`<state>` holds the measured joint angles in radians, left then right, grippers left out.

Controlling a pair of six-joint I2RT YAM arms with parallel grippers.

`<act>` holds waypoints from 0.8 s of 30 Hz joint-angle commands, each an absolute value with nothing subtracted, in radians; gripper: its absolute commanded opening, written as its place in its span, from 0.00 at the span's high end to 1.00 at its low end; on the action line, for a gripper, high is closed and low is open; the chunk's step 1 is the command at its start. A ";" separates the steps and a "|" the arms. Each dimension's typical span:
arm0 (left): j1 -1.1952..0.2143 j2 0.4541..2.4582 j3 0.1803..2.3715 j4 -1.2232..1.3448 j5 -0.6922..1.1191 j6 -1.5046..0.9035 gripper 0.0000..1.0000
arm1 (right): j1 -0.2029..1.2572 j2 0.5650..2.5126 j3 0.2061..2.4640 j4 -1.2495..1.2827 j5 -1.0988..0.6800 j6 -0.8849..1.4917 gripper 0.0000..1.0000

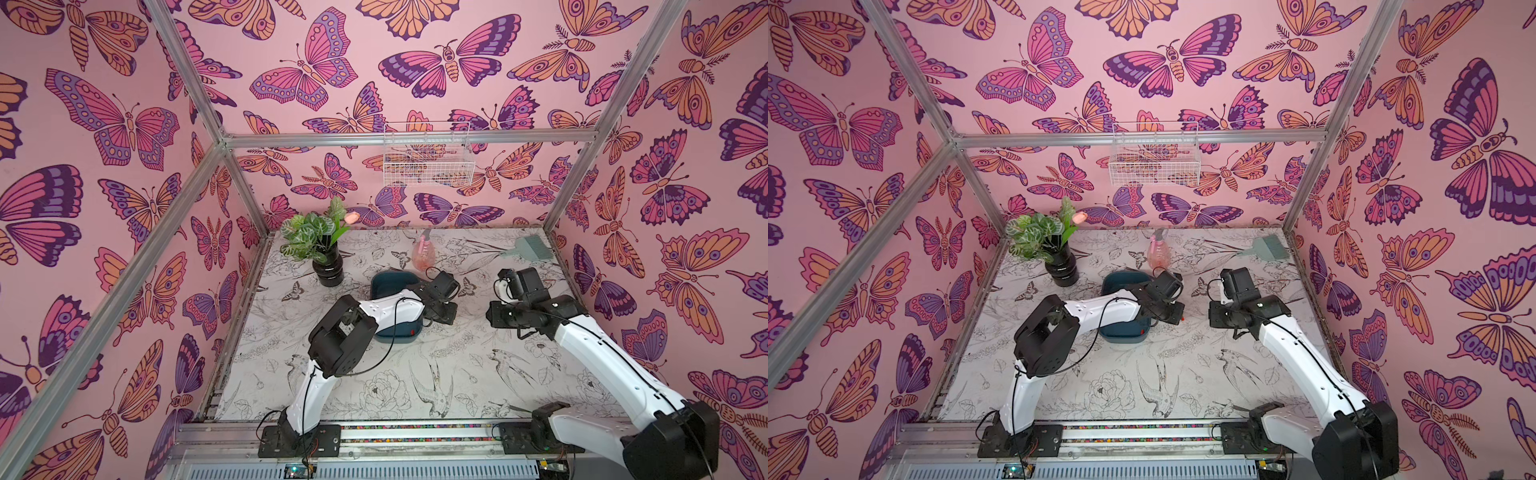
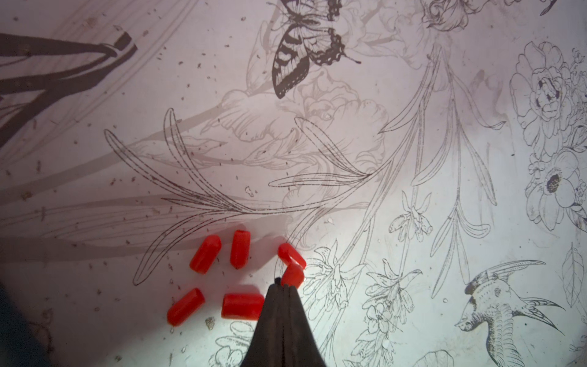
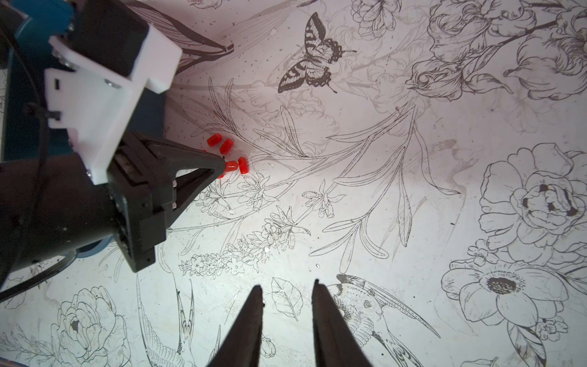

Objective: Take the screw protection sleeves out of the storage box
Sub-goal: Place the screw protection sleeve at the center of the board.

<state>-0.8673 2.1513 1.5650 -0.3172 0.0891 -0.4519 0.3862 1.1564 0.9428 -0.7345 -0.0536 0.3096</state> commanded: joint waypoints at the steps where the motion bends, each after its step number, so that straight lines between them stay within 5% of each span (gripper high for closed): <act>1: -0.869 2.185 1.588 -0.346 0.082 -0.439 1.00 | 0.376 1.143 0.933 -0.749 -0.061 0.311 0.69; 24: -0.851 2.161 1.590 -0.374 0.048 -0.420 1.00 | 0.366 1.150 0.933 -0.742 -0.088 0.310 0.69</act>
<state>-0.8623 2.1750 1.5852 -0.3378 0.0738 -0.4343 0.3740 1.1564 0.9428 -0.7341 -0.0799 0.3096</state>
